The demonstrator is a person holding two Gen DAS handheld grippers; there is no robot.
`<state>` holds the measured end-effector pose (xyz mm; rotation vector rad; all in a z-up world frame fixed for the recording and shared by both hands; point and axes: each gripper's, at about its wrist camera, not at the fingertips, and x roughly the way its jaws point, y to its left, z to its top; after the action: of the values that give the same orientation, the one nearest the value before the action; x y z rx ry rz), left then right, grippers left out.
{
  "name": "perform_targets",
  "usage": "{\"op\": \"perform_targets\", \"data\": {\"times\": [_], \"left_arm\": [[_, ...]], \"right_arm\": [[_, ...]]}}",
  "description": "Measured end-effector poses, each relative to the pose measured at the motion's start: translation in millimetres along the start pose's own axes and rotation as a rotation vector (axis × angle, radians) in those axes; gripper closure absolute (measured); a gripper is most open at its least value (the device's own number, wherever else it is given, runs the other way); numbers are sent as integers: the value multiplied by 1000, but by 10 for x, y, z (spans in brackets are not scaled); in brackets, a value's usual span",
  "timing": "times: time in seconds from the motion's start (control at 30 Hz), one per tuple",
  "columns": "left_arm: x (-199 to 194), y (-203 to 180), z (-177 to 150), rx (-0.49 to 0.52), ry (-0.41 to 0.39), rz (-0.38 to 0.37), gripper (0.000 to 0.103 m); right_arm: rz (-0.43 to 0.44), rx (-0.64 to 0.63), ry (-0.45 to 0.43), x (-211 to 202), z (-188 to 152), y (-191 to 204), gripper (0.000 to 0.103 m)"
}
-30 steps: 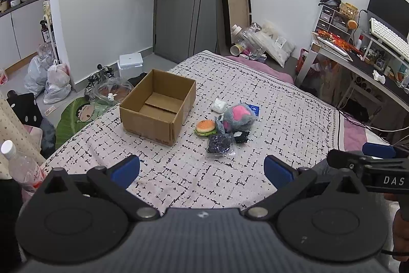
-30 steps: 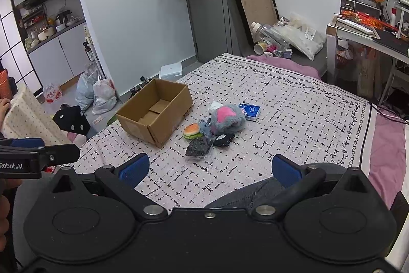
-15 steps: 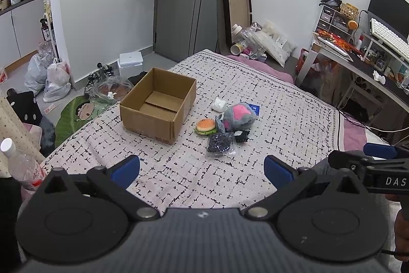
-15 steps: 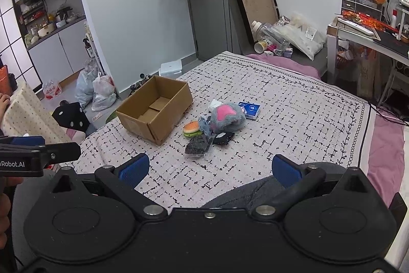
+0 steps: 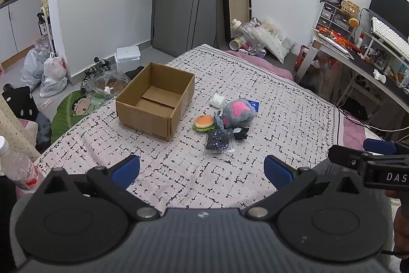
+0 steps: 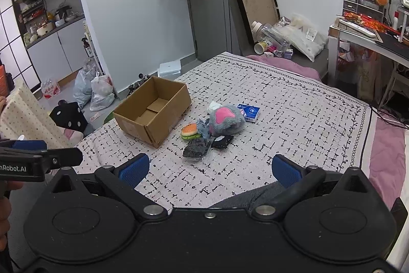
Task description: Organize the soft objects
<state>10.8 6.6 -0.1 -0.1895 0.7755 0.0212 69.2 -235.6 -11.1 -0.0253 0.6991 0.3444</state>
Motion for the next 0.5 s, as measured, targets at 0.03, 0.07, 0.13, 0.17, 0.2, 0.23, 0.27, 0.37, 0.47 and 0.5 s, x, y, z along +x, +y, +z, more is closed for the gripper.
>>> {"op": "perform_targets", "data": {"times": [0.03, 0.07, 0.13, 0.17, 0.2, 0.23, 0.27, 0.37, 0.47, 0.5], "left_arm": [[18, -6, 9, 3, -2, 0, 1], [37, -10, 18, 4, -1, -7, 1], [79, -24, 31, 13, -4, -9, 1], [105, -32, 45, 14, -4, -9, 1], [133, -38, 58, 14, 1, -9, 1], [166, -43, 73, 12, 7, -9, 1], [200, -55, 79, 14, 9, -8, 1], [287, -99, 97, 4, 7, -30, 1], [411, -145, 116, 3, 13, -45, 1], [454, -163, 123, 6, 14, -47, 1]], "right_arm": [[1, -4, 2, 18, 8, -6, 0], [3, -8, 3, 35, 15, -12, 0], [8, -10, 8, 69, 31, -29, 0], [8, -8, 10, 88, 37, -44, 0], [9, -5, 11, 107, 43, -64, 0], [9, -1, 12, 129, 47, -85, 0], [8, 2, 14, 154, 52, -106, 0], [5, -13, 14, 222, 66, -153, 0], [-4, -37, -7, 252, 93, -188, 0], [2, -32, -12, 265, 104, -218, 0]]}}
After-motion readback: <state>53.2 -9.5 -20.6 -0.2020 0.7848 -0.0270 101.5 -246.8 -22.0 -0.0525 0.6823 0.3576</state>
